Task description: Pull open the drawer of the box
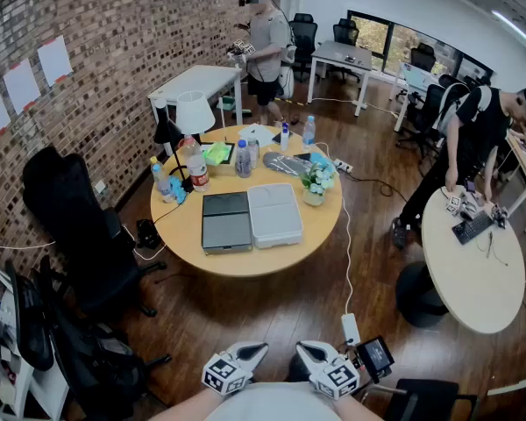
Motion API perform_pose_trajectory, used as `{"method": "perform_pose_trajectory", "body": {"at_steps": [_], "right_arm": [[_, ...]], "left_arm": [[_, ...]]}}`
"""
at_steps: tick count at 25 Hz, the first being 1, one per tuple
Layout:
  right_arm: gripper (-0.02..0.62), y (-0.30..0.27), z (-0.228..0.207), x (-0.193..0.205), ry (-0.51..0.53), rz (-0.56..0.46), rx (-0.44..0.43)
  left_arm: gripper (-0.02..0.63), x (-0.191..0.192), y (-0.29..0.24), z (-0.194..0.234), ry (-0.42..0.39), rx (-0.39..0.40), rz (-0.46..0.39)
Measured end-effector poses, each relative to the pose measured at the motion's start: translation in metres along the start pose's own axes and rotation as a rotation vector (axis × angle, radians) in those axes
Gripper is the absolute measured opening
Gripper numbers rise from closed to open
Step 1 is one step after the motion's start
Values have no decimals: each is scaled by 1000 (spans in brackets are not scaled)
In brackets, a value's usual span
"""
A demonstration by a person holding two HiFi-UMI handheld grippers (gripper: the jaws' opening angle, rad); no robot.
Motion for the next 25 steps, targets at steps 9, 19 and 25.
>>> {"method": "perform_pose_trajectory", "body": {"at_steps": [9, 19, 25], "right_arm": [[6, 25, -89, -15, -1, -24, -35], [6, 29, -157, -16, -23, -20, -147], [6, 20, -159, -17, -41, 22, -211]], "left_arm": [[5, -37, -92, -7, -23, -30, 10], [5, -76, -154, -1, -29, -125, -24], [5, -69, -148, 0, 32, -180, -5]]}}
Point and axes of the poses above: the fingertips, and each gripper's own axes: y backward along the fingers, z to its left, x out of its underside, the point moved 6 cm from there along y, backward along the fingers, and after that the axes turned 2 degrees about -z, right-handed, at the moved point
